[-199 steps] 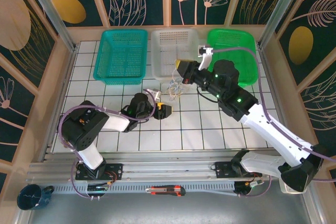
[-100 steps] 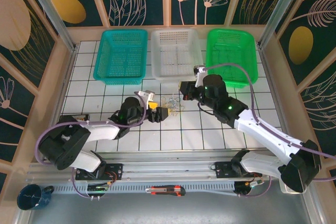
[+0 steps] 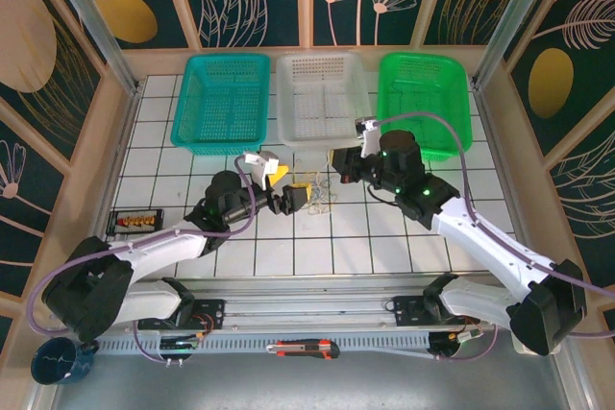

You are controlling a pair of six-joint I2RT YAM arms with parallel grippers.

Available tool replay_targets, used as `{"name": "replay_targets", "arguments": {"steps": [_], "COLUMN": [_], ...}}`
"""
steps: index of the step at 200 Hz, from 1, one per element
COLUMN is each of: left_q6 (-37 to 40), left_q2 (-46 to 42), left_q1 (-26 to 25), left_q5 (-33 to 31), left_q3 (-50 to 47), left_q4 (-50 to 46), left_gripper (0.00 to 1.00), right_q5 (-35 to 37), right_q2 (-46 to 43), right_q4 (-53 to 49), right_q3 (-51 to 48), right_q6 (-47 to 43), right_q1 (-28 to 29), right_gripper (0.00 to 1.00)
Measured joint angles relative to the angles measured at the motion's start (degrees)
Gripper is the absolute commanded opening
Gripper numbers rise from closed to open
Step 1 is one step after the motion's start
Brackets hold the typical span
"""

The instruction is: Untangle the cables

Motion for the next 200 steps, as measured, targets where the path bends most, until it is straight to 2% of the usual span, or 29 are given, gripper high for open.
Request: {"name": "replay_targets", "arguments": {"steps": [50,83,115,151,188,200], "left_q6": [6.8,5.8,1.9,-1.7,-2.5,-2.6], "left_q2": [-3.9,-3.7,1.1,3.5,4.1,4.6], "left_q1": [0.0,0.0,0.0,0.0,0.0,0.0], "left_q5": [-2.1,-4.1,-6.3,-6.4,-5.8,-5.4], "left_q3": [0.4,-1.6,-4.6,-5.4,-4.2,-3.3], "left_q4": [-0.5,-0.7,-1.6,-1.7,-1.8,-1.9], "left_gripper": [0.98,0.99,0.95,0.92,0.88,0.85], "right_q5": [-1.6,-1.3,-0.2,1.7,3.7,4.5], "right_q2": [0.0,0.0,0.0,1.4,8.5,10.2], "right_q4": [-1.2,-1.3,-0.4,3.7,7.5,7.8], "right_q3": [0.6,0.6,-0.2,-8.7,-19.9,-21.6], "right_q6": [-0.4,-0.4,0.1,1.6,4.6,5.2], "right_q1": [-0.3,-1.2,-2.1,-2.4,-2.5,-2.6], "right_gripper": [0.00,0.00,0.00,0.00,0.00,0.14]}}
